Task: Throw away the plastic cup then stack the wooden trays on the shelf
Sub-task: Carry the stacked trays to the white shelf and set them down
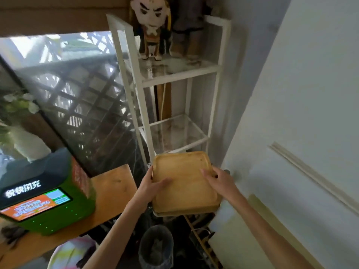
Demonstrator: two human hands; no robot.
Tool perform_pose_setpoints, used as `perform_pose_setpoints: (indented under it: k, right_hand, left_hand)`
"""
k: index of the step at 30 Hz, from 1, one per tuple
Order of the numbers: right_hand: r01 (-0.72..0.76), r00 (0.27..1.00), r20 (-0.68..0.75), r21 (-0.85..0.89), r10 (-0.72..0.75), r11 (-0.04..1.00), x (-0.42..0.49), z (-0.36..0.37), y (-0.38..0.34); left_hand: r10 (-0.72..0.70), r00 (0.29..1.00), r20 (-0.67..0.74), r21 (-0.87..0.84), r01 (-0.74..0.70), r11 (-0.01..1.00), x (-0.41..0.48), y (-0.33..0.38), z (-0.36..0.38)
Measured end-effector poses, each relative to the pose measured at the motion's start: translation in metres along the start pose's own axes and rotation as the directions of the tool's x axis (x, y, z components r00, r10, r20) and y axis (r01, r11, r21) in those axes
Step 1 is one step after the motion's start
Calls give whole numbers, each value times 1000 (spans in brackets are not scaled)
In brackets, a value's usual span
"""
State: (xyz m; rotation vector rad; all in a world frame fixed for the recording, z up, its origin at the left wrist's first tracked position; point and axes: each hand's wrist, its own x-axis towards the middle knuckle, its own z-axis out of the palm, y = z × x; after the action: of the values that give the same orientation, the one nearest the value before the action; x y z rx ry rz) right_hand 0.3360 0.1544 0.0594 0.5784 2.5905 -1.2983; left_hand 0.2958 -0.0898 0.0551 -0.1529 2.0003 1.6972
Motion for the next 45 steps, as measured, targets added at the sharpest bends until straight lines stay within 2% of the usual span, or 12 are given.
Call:
perform_pose_setpoints:
  k: [3, 5, 8, 10, 15, 21, 25, 32, 41, 45]
  right_hand:
    - [-3, 1000, 4, -36, 3, 999, 49, -15, -9]
    - [-11, 1000, -3, -25, 11, 1000, 81, -22, -14]
    - [-10, 999, 30, 1, 10, 1000, 127, -24, -23]
    - [-20, 999, 40, 1, 20, 1000, 156, -21, -33]
    - [-91, 993, 74, -14, 92, 996, 218, -3, -48]
    - [-131, 989, 70, -6, 131, 991, 279, 9, -58]
    - [-137, 986, 96, 4, 136, 991, 310, 12, -68]
    - [-63, 990, 123, -8, 64, 998, 350, 12, -93]
    - [-46, 988, 145, -47, 53, 998, 366, 22, -92]
    - [-27, 998, 53, -37, 29, 999, 366, 29, -85]
  left_hand:
    - [-55, 998, 22, -82, 57, 995, 51, 11, -2]
    - [-44, 998, 45, -136, 50, 989, 89, 16, -5]
    - [-98, 994, 53, -158, 105, 982, 129, 28, -4]
    - [-80, 996, 27, -168, 83, 982, 152, 36, -5]
    - [-103, 988, -114, -244, 72, 967, 195, 50, -1]
    - [-97, 939, -330, -245, 14, 969, 242, 60, 18]
    - [-115, 906, -407, -220, 25, 975, 267, 71, 19]
    - [-117, 821, -558, -104, 71, 992, 292, 81, 15]
    - [-132, 805, -578, -59, 119, 991, 299, 73, 6]
    - [-132, 791, -598, 45, 197, 979, 298, 70, 12]
